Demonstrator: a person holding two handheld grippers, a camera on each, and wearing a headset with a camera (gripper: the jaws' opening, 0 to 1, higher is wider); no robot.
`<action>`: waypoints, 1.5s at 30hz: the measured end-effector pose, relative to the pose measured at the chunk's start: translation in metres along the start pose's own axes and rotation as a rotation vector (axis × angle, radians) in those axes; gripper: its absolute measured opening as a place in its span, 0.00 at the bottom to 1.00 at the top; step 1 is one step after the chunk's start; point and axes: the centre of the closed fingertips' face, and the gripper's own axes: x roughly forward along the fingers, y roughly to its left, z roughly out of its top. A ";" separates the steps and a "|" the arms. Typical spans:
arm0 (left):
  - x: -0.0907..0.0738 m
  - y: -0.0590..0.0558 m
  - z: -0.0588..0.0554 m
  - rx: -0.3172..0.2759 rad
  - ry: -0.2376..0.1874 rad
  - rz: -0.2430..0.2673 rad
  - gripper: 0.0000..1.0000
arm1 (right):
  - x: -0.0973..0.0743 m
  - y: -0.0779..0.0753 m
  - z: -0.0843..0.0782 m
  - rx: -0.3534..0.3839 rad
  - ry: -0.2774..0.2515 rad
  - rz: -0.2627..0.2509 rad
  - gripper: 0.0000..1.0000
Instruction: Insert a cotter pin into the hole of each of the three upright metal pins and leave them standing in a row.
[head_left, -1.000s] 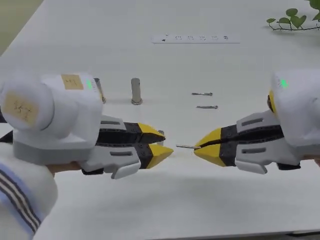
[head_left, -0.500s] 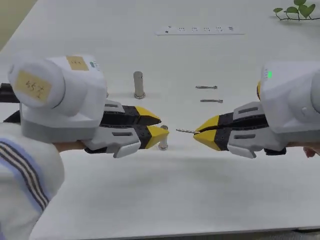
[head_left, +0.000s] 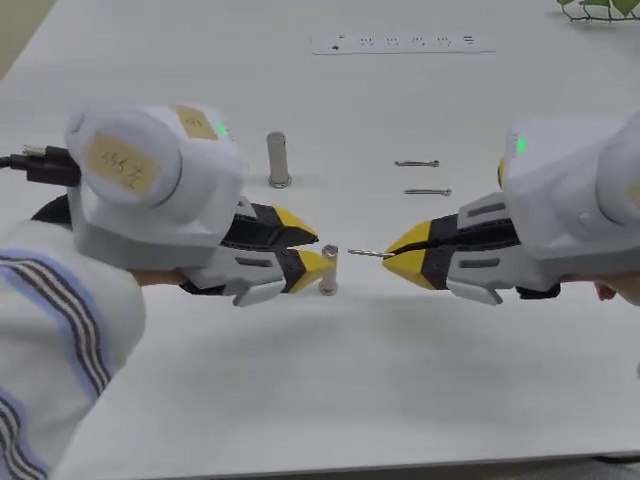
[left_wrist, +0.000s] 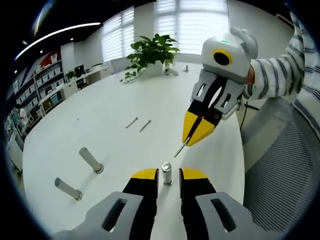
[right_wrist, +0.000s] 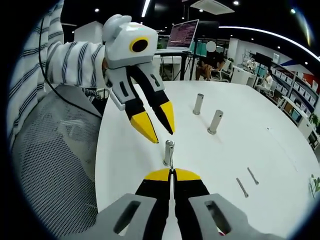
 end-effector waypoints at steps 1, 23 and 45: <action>0.002 0.000 -0.002 -0.003 0.006 -0.004 0.13 | 0.002 0.000 0.000 0.006 0.002 0.005 0.00; 0.011 0.003 -0.002 0.032 0.017 -0.032 0.08 | 0.013 -0.001 -0.001 -0.006 0.002 0.018 0.00; 0.014 0.002 -0.003 0.039 0.022 -0.063 0.06 | 0.036 0.000 0.005 -0.008 -0.017 0.040 0.00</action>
